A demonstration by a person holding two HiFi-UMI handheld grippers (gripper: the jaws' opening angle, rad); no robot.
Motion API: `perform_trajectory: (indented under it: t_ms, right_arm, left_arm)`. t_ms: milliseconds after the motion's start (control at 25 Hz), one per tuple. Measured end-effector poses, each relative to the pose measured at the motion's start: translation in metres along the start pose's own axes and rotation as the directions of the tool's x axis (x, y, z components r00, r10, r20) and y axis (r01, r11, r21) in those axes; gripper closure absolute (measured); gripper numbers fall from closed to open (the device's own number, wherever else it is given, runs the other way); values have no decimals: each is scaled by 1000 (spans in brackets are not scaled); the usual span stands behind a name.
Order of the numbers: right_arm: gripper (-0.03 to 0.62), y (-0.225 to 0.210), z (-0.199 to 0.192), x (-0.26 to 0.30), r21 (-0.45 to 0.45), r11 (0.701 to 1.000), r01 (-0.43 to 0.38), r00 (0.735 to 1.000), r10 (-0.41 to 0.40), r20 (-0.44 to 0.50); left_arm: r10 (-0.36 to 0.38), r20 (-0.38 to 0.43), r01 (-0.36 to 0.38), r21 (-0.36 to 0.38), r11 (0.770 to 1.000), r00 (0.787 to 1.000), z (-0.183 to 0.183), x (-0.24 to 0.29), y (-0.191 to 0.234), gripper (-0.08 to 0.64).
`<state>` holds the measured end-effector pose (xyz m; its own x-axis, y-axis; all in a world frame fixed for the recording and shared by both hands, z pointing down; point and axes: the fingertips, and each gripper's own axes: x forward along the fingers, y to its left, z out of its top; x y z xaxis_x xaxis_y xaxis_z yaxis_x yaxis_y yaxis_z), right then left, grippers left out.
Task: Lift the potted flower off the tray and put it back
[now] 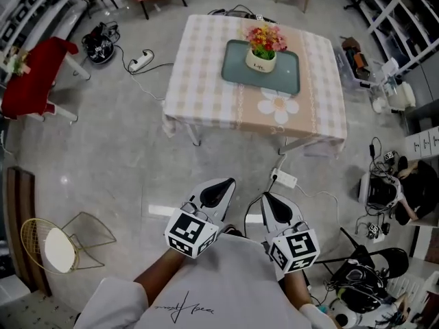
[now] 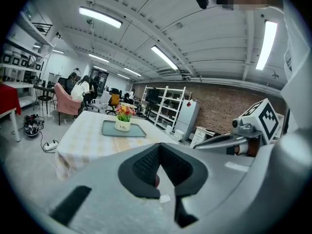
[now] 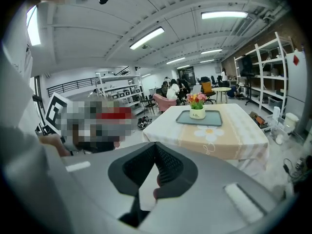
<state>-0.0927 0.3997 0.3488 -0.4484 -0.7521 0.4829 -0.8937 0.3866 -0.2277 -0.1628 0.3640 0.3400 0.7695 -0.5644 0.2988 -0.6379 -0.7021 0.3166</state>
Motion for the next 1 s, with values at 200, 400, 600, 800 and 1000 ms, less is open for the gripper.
perform_trajectory:
  t_ms: [200,400,600,800,1000]
  right_arm:
    - [586,-1,28,25,-55,998,20,1000,-20,5]
    - [586,4,50,40,-72,997,26,999,-24,38]
    - [586,9,57,47,-59,998,30,999,-27,47]
    - [586,16,54,64,-68,998,8,1000,-7,20]
    - [586,7,70,83,-86,996,-2,999,5,37]
  left_arm:
    - [-1,38,1,-21,1000,999,24,0,27,561]
    - [-7,71,9,-36,999,997,43,-5,47,561]
    - [-38,85,39,-12,999,996,54,-7,56,561]
    - [-35,101,37,-21,999,994,58,-7,71,561]
    - [-20,113,25,-49,998,993,62,0,84,561]
